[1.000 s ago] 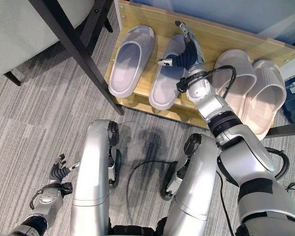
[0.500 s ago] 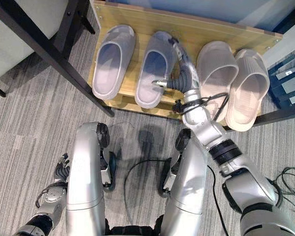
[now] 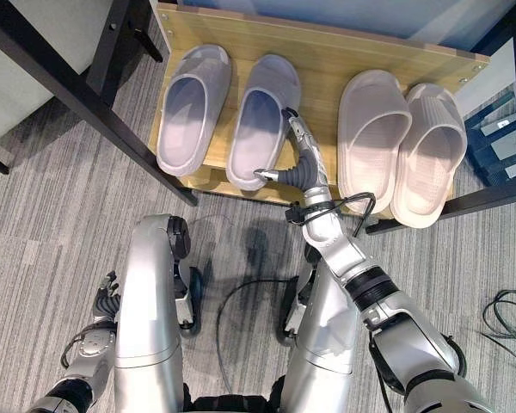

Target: Arrange the slippers neatly on the shoe rack.

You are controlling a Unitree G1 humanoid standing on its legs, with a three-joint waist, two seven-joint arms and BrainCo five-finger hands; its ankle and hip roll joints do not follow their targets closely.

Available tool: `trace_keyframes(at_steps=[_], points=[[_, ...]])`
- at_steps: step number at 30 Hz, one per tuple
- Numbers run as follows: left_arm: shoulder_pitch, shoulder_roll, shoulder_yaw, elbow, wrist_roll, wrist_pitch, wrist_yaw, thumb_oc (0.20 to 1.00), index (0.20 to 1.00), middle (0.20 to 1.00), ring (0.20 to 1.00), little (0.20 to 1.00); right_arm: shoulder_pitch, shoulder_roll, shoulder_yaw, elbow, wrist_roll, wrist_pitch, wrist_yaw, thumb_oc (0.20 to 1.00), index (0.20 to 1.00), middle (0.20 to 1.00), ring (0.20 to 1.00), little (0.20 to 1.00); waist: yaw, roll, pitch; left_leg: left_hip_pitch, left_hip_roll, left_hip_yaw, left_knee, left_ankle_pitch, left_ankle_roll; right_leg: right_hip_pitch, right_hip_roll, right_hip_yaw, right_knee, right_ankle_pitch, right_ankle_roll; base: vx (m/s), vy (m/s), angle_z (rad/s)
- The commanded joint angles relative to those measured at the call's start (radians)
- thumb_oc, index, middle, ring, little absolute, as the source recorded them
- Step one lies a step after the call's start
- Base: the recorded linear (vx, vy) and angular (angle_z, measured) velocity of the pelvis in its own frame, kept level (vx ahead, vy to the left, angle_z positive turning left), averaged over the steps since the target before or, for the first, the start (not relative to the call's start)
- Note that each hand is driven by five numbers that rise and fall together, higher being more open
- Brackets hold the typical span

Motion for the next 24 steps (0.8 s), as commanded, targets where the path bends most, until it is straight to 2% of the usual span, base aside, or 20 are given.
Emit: trace_keyframes(at_steps=[1, 7, 15, 21, 22, 24], points=[[0.029, 0.008, -0.031, -0.001, -0.018, -0.012, 0.019, 1.0, 1.0, 1.0, 1.0, 1.0, -0.108, -0.02, 0.011, -0.06, 0.021, -0.047, 0.004, 1.0, 1.0, 1.0, 1.0, 1.0, 0.062, -0.014, -0.034, -0.016, -0.031, -0.126, -0.038, -0.02, 0.02, 0.026, 0.002, 0.193, 0.035, 0.091, -0.053, 0.0, 0.0, 0.0], [0.018, 0.004, -0.045, 0.016, -0.007, -0.01, 0.024, 1.0, 1.0, 1.0, 1.0, 1.0, -0.143, 0.023, 0.039, -0.037, -0.003, -0.036, -0.005, 1.0, 1.0, 1.0, 1.0, 1.0, 0.064, -0.012, -0.034, -0.016, -0.032, -0.125, -0.033, -0.021, 0.018, 0.026, 0.003, 0.199, 0.042, 0.093, -0.051, 0.0, 0.0, 0.0], [0.014, -0.008, -0.04, 0.052, -0.007, -0.007, 0.044, 1.0, 1.0, 1.0, 1.0, 1.0, -0.152, 0.051, 0.009, 0.014, 0.004, -0.032, -0.053, 1.0, 1.0, 1.0, 1.0, 1.0, 0.063, -0.001, -0.034, -0.016, -0.034, -0.124, -0.035, -0.016, 0.016, 0.026, 0.009, 0.201, 0.045, 0.096, -0.051, 0.0, 0.0, 0.0], [0.013, -0.014, -0.012, 0.033, 0.015, -0.014, 0.064, 1.0, 1.0, 1.0, 1.0, 1.0, -0.053, -0.022, -0.08, -0.188, -0.114, -0.054, -0.117, 1.0, 1.0, 1.0, 1.0, 1.0, 0.048, -0.004, -0.034, -0.016, -0.035, -0.123, -0.036, -0.012, 0.015, 0.026, 0.013, 0.204, 0.049, 0.099, -0.048, 0.0, 0.0, 0.0], [0.017, -0.02, -0.001, 0.003, 0.036, -0.019, 0.076, 1.0, 1.0, 1.0, 1.0, 1.0, 0.017, -0.062, -0.136, -0.319, -0.158, -0.069, -0.135, 1.0, 1.0, 1.0, 1.0, 1.0, 0.037, -0.014, -0.034, -0.016, -0.036, -0.126, -0.037, -0.01, 0.013, 0.026, 0.014, 0.204, 0.049, 0.1, -0.046, 0.0, 0.0, 0.0], [0.025, -0.027, 0.007, -0.025, 0.046, -0.02, 0.082, 1.0, 1.0, 1.0, 1.0, 1.0, 0.09, -0.083, -0.183, -0.415, -0.174, -0.078, -0.135, 1.0, 1.0, 1.0, 1.0, 1.0, 0.031, -0.022, -0.034, -0.016, -0.036, -0.125, -0.038, -0.007, 0.012, 0.026, 0.016, 0.203, 0.049, 0.102, -0.043, 0.0, 0.0, 0.0]])
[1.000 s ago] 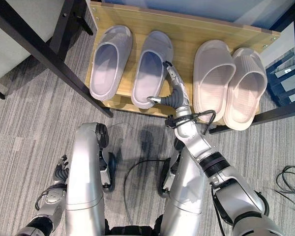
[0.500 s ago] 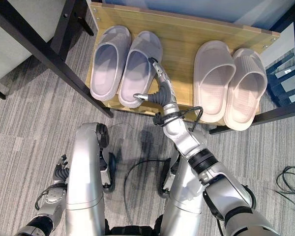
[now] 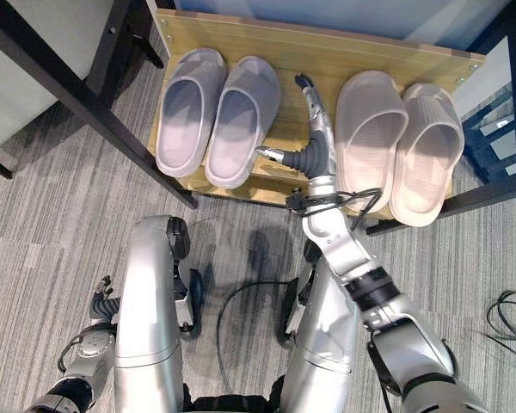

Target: Arrange the slippers neatly on the shoe rack.

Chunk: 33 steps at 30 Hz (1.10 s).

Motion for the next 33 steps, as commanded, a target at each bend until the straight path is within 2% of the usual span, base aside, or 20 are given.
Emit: trace_keyframes(at_steps=[1, 2, 8, 10, 11, 12, 13, 15, 16, 17, 18, 19, 20, 21, 22, 24, 25, 27, 29, 33], points=[[0.048, -0.012, -0.005, -0.056, 0.039, -0.029, 0.039, 1.0, 1.0, 1.0, 1.0, 1.0, -0.004, -0.028, -0.026, -0.124, -0.065, -0.078, -0.034, 1.0, 1.0, 1.0, 1.0, 1.0, 0.038, -0.027, -0.035, -0.024, -0.035, -0.129, -0.053, -0.002, 0.023, 0.029, 0.009, 0.187, 0.023, 0.109, -0.043, 0.0, 0.0, 0.0], [0.063, -0.02, 0.009, -0.099, 0.055, -0.032, 0.048, 1.0, 1.0, 1.0, 1.0, 1.0, 0.127, -0.026, -0.088, -0.222, -0.058, -0.102, -0.031, 1.0, 1.0, 1.0, 1.0, 1.0, 0.026, -0.036, -0.035, -0.024, -0.036, -0.132, -0.049, -0.001, 0.022, 0.029, 0.008, 0.181, 0.024, 0.108, -0.04, 0.0, 0.0, 0.0], [0.066, -0.026, 0.037, -0.189, 0.071, -0.04, 0.063, 1.0, 1.0, 1.0, 1.0, 1.0, 0.362, 0.01, -0.195, -0.357, -0.015, -0.14, -0.003, 1.0, 1.0, 1.0, 1.0, 1.0, 0.009, -0.049, -0.035, -0.024, -0.035, -0.147, -0.057, 0.006, 0.016, 0.03, 0.008, 0.16, 0.0, 0.118, -0.033, -0.03, -0.004, -0.08], [0.051, -0.007, 0.059, -0.259, 0.102, -0.049, 0.068, 1.0, 1.0, 1.0, 1.0, 1.0, 0.421, 0.001, -0.233, -0.415, -0.044, -0.142, 0.013, 1.0, 1.0, 1.0, 1.0, 1.0, 0.006, -0.043, -0.035, -0.024, -0.022, -0.149, -0.173, 0.043, 0.013, 0.057, -0.013, 0.105, -0.132, 0.132, -0.034, -0.13, 0.011, -0.06], [0.026, -0.004, 0.069, -0.266, 0.11, -0.052, 0.069, 1.0, 1.0, 1.0, 1.0, 1.0, 0.426, 0.006, -0.251, -0.414, -0.059, -0.141, 0.006, 1.0, 1.0, 1.0, 1.0, 1.0, 0.004, -0.027, -0.036, -0.024, -0.017, -0.151, -0.253, 0.084, 0.013, 0.079, -0.019, 0.07, -0.22, 0.153, -0.035, -0.13, 0.019, -0.04], [0.026, -0.004, 0.069, -0.266, 0.11, -0.052, 0.069, 1.0, 1.0, 1.0, 1.0, 1.0, 0.426, 0.006, -0.251, -0.415, -0.06, -0.141, 0.006, 1.0, 1.0, 1.0, 1.0, 1.0, 0.003, -0.026, -0.036, -0.024, -0.018, -0.151, -0.258, 0.089, 0.014, 0.081, -0.021, 0.067, -0.225, 0.157, -0.037, -0.19, 0.043, -0.07], [0.003, 0.003, 0.073, -0.288, 0.125, -0.062, 0.083, 1.0, 1.0, 1.0, 1.0, 1.0, 0.452, 0.013, -0.264, -0.402, -0.06, -0.145, -0.01, 1.0, 1.0, 1.0, 1.0, 1.0, -0.007, -0.012, -0.081, -0.024, -0.006, -0.142, -0.399, 0.159, 0.017, 0.096, -0.031, 0.016, -0.36, 0.191, -0.032, -0.14, 0.029, -0.09], [-0.002, 0.003, 0.082, -0.302, 0.137, -0.072, 0.078, 1.0, 1.0, 1.0, 1.0, 1.0, 0.488, -0.021, -0.292, -0.396, -0.144, -0.128, -0.031, 1.0, 1.0, 1.0, 1.0, 1.0, -0.016, 0.003, -0.143, -0.024, 0.002, -0.145, -0.5, 0.208, 0.016, 0.103, -0.049, -0.032, -0.471, 0.204, -0.029, -0.09, 0.048, -0.05], [0.021, 0.007, 0.083, -0.336, 0.158, -0.083, 0.068, 1.0, 1.0, 1.0, 1.0, 1.0, 0.541, -0.08, -0.33, -0.339, -0.252, -0.089, -0.057, 1.0, 1.0, 1.0, 1.0, 1.0, -0.027, 0.028, -0.205, -0.024, 0.013, -0.159, -0.594, 0.253, 0.013, 0.115, -0.07, -0.083, -0.577, 0.229, -0.017, -0.03, 0.091, 0.01], [0.035, 0.009, 0.083, -0.351, 0.163, -0.082, 0.065, 1.0, 1.0, 1.0, 1.0, 1.0, 0.574, -0.101, -0.347, -0.302, -0.262, -0.081, -0.061, 1.0, 1.0, 1.0, 1.0, 1.0, -0.031, 0.038, -0.229, -0.017, 0.025, -0.159, -0.638, 0.275, 0.012, 0.133, -0.083, -0.114, -0.637, 0.245, -0.011, -0.08, 0.141, 0.04], [0.065, 0.009, 0.082, -0.355, 0.161, -0.084, 0.057, 1.0, 1.0, 1.0, 1.0, 1.0, 0.641, -0.129, -0.352, -0.169, -0.261, -0.059, -0.074, 1.0, 1.0, 1.0, 1.0, 1.0, -0.036, 0.038, -0.238, 0.078, 0.05, -0.14, -0.776, 0.317, 0.007, 0.223, -0.103, -0.158, -0.777, 0.288, 0.008, -0.09, 0.083, 0.09], [0.066, 0.009, 0.082, -0.355, 0.161, -0.084, 0.057, 1.0, 1.0, 1.0, 1.0, 1.0, 0.641, -0.13, -0.351, -0.166, -0.262, -0.061, -0.076, 1.0, 1.0, 1.0, 1.0, 1.0, -0.036, 0.04, -0.232, 0.093, 0.051, -0.14, -0.789, 0.323, 0.007, 0.24, -0.102, -0.165, -0.791, 0.294, 0.006, -0.15, 0.067, 0.18], [0.08, 0.004, 0.08, -0.343, 0.155, -0.082, 0.048, 1.0, 1.0, 1.0, 1.0, 1.0, 0.689, -0.118, -0.331, 0.001, -0.245, -0.039, -0.075, 1.0, 1.0, 1.0, 1.0, 1.0, -0.037, 0.033, -0.24, 0.205, 0.06, -0.119, -0.935, 0.366, -0.004, 0.358, -0.106, -0.203, -0.944, 0.33, 0.02, -0.1, 0.012, 0.13], [0.079, 0.005, 0.081, -0.343, 0.155, -0.082, 0.047, 1.0, 1.0, 1.0, 1.0, 1.0, 0.686, -0.118, -0.328, 0.006, -0.245, -0.041, -0.077, 1.0, 1.0, 1.0, 1.0, 1.0, -0.038, 0.033, -0.234, 0.216, 0.06, -0.12, -0.945, 0.372, -0.003, 0.369, -0.106, -0.208, -0.954, 0.335, 0.019, -0.1, 0.004, 0.14], [0.084, 0.006, 0.075, -0.34, 0.147, -0.083, 0.04, 1.0, 1.0, 1.0, 1.0, 1.0, 0.697, -0.093, -0.321, 0.072, -0.211, -0.043, -0.068, 1.0, 1.0, 1.0, 1.0, 1.0, -0.041, 0.028, -0.236, 0.262, 0.066, -0.11, -1.003, 0.394, -0.006, 0.419, -0.11, -0.227, -1.011, 0.348, 0.025, -0.03, -0.013, 0.01], [0.091, 0.014, 0.053, -0.314, 0.138, -0.064, 0.001, 1.0, 1.0, 1.0, 1.0, 1.0, 0.701, 0.043, -0.292, 0.339, -0.01, -0.044, 0.004, 1.0, 1.0, 1.0, 1.0, 1.0, -0.048, 0.017, -0.249, 0.402, 0.071, -0.084, -1.173, 0.444, -0.014, 0.566, -0.105, -0.271, -1.194, 0.405, 0.048, -0.04, 0.006, 0.02], [0.095, 0.016, 0.052, -0.313, 0.139, -0.063, -0.001, 1.0, 1.0, 1.0, 1.0, 1.0, 0.702, 0.05, -0.292, 0.359, 0.006, -0.046, 0.009, 1.0, 1.0, 1.0, 1.0, 1.0, -0.046, 0.016, -0.245, 0.42, 0.072, -0.081, -1.192, 0.45, -0.013, 0.583, -0.106, -0.279, -1.215, 0.411, 0.048, 0.0, 0.01, 0.04], [0.116, 0.012, 0.04, -0.282, 0.148, -0.041, -0.032, 1.0, 1.0, 1.0, 1.0, 1.0, 0.727, 0.159, -0.286, 0.516, 0.174, -0.054, 0.086, 1.0, 1.0, 1.0, 1.0, 1.0, -0.054, 0.014, -0.266, 0.486, 0.069, -0.075, -1.263, 0.473, -0.017, 0.658, -0.096, -0.306, -1.286, 0.427, 0.052, 0.02, 0.002, -0.09], [0.134, -0.007, 0.039, -0.246, 0.157, -0.026, -0.047, 1.0, 1.0, 1.0, 1.0, 1.0, 0.725, 0.217, -0.282, 0.635, 0.26, -0.047, 0.128, 1.0, 1.0, 1.0, 1.0, 1.0, -0.057, 0.014, -0.279, 0.553, 0.075, -0.066, -1.316, 0.479, -0.013, 0.715, -0.089, -0.314, -1.335, 0.443, 0.062, 0.04, 0.011, -0.09], [0.161, -0.063, 0.067, -0.131, 0.106, -0.007, -0.08, 1.0, 1.0, 1.0, 1.0, 1.0, 0.704, 0.297, -0.304, 0.869, 0.426, -0.041, 0.191, 1.0, 1.0, 1.0, 1.0, 1.0, -0.053, 0.016, -0.306, 0.791, 0.07, -0.012, -1.502, 0.513, -0.01, 0.922, -0.078, -0.34, -1.492, 0.504, 0.101, 0.15, 0.042, -0.13]])
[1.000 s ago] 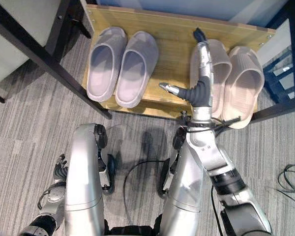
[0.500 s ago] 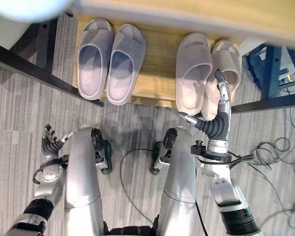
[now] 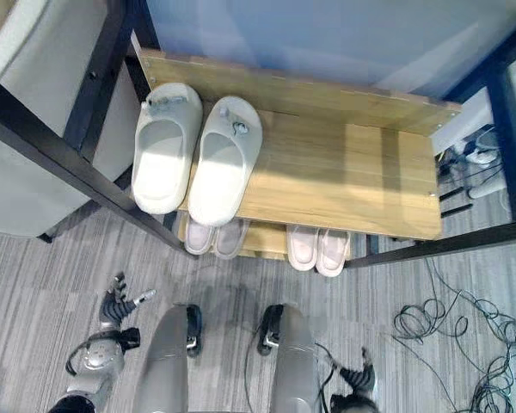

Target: Arrange the slippers neatly on the shoe rack.

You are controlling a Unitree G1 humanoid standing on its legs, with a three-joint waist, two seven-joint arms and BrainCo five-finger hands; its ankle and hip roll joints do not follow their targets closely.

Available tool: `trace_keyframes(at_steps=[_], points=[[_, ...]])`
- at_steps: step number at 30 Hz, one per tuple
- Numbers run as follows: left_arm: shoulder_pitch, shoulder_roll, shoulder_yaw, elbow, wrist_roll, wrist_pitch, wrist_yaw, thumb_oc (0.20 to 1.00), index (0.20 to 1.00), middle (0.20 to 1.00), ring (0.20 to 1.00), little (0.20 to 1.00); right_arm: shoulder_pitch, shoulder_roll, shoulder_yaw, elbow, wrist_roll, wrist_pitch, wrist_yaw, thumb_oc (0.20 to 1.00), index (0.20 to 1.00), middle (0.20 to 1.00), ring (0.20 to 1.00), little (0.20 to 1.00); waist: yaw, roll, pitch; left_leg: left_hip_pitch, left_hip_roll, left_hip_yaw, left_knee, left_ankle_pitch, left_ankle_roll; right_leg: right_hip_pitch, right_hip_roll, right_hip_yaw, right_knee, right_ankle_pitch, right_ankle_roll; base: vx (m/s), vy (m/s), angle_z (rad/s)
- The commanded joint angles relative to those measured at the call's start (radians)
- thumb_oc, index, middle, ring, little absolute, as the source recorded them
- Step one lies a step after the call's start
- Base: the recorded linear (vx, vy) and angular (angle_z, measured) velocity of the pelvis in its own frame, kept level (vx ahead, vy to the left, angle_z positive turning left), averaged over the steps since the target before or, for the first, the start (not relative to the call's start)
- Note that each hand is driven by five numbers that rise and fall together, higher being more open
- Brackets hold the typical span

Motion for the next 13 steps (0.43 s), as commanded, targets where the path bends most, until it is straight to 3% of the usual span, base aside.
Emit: trace_keyframes(at_steps=[1, 2, 4, 5, 6, 9, 13], points=[[0.022, 0.014, 0.007, -0.001, -0.05, -0.015, -0.029, 1.0, 1.0, 1.0, 1.0, 1.0, -0.013, -0.086, -0.032, -0.055, 0.08, -0.023, 0.014, 1.0, 1.0, 1.0, 1.0, 1.0, 0.013, 0.025, 0.014, 0.016, 0.058, -0.066, -0.173, 0.142, -0.041, 0.065, -0.052, -0.005, -0.076, 0.095, 0.055, 0.23, 0.012, -0.32], [0.033, -0.002, 0.016, 0.052, -0.051, -0.004, -0.042, 1.0, 1.0, 1.0, 1.0, 1.0, -0.013, -0.087, -0.037, 0.029, 0.068, -0.006, 0.023, 1.0, 1.0, 1.0, 1.0, 1.0, 0.014, 0.031, 0.0, 0.124, 0.044, -0.045, -0.307, 0.204, -0.039, 0.169, -0.038, -0.029, -0.2, 0.162, 0.062, 0.25, 0.006, -0.16], [0.052, -0.028, 0.031, 0.141, -0.046, 0.007, -0.058, 1.0, 1.0, 1.0, 1.0, 1.0, -0.013, -0.096, -0.041, 0.128, 0.033, 0.014, 0.024, 1.0, 1.0, 1.0, 1.0, 1.0, 0.018, 0.035, -0.018, 0.256, 0.035, -0.018, -0.45, 0.252, -0.051, 0.299, -0.027, -0.056, -0.351, 0.229, 0.088, 0.29, -0.02, 0.05], [0.058, -0.054, 0.045, 0.251, -0.032, 0.03, -0.094, 1.0, 1.0, 1.0, 1.0, 1.0, -0.012, -0.11, -0.049, 0.239, 0.01, 0.047, 0.059, 1.0, 1.0, 1.0, 1.0, 1.0, 0.023, 0.05, -0.058, 0.41, 0.03, 0.011, -0.636, 0.312, -0.069, 0.433, -0.01, -0.077, -0.531, 0.298, 0.115, 0.43, -0.022, -0.01], [0.062, -0.07, 0.05, 0.325, 0.002, 0.049, -0.113, 1.0, 1.0, 1.0, 1.0, 1.0, -0.013, -0.116, -0.059, 0.295, 0.026, 0.064, 0.092, 1.0, 1.0, 1.0, 1.0, 1.0, 0.023, 0.058, -0.092, 0.49, 0.02, 0.03, -0.728, 0.354, -0.075, 0.496, -0.002, -0.083, -0.615, 0.348, 0.125, 0.41, -0.023, -0.18], [0.062, -0.094, 0.058, 0.418, 0.059, 0.076, -0.14, 1.0, 1.0, 1.0, 1.0, 1.0, -0.019, -0.116, -0.046, 0.352, 0.029, 0.095, 0.163, 1.0, 1.0, 1.0, 1.0, 1.0, 0.031, 0.067, -0.139, 0.609, -0.002, 0.054, -0.882, 0.399, -0.078, 0.597, 0.018, -0.085, -0.768, 0.42, 0.148, 0.19, -0.023, -0.1], [0.064, -0.109, 0.058, 0.447, 0.087, 0.094, -0.168, 1.0, 1.0, 1.0, 1.0, 1.0, -0.016, -0.104, -0.016, 0.376, 0.027, 0.118, 0.222, 1.0, 1.0, 1.0, 1.0, 1.0, 0.038, 0.073, -0.187, 0.683, -0.018, 0.06, -0.955, 0.405, -0.081, 0.681, 0.036, -0.079, -0.876, 0.444, 0.154, 0.12, -0.023, -0.15]])
